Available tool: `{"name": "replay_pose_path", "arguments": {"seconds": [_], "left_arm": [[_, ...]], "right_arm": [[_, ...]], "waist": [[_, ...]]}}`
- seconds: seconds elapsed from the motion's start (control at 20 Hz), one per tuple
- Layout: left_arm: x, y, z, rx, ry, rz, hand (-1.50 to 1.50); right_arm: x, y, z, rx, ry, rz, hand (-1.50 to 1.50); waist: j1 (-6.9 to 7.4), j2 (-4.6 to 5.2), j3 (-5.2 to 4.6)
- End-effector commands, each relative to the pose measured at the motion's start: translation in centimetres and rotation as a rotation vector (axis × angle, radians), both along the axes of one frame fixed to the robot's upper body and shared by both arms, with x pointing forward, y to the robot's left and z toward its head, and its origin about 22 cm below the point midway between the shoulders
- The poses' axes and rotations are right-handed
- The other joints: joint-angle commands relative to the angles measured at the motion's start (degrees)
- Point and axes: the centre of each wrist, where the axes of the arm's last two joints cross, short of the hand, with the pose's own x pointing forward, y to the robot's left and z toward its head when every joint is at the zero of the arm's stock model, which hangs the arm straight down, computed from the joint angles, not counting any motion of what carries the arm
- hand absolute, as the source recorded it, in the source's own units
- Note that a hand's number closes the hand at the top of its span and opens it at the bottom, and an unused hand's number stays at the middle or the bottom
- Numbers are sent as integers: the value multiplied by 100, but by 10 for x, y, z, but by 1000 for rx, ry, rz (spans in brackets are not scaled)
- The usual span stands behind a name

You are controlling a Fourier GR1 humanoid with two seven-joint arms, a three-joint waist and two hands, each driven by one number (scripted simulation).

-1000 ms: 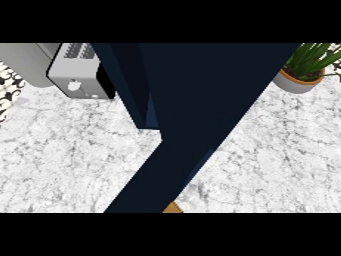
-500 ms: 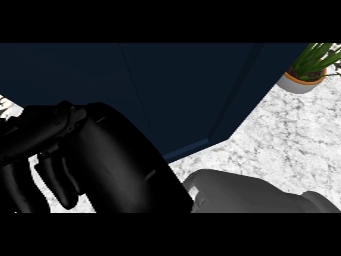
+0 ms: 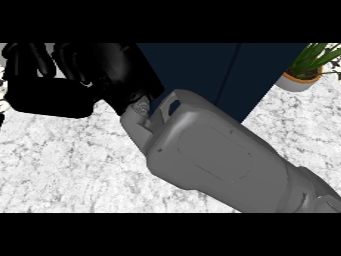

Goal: Pick up the wine, place it into the cabinet and close the cabinet

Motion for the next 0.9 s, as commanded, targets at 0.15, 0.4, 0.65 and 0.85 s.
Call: {"name": "replay_pose_path", "arguments": {"seconds": [0.15, 0.4, 0.65, 0.85], "left_arm": [[-15, -1, 1, 12, -5, 1, -150], [1, -2, -6, 27, 4, 18, -150], [5, -6, 1, 3, -12, -13, -150], [4, 1, 3, 13, -2, 10, -150]], "right_arm": [[54, -19, -12, 7, 46, -38, 150], [74, -43, -24, -10, 28, -69, 150], [93, -54, -27, -57, -26, -121, 150], [102, -70, -32, -89, -21, -142, 150]], "waist": [[-3, -17, 5], [-90, -5, 5], [-32, 22, 0], [2, 20, 1]]}}
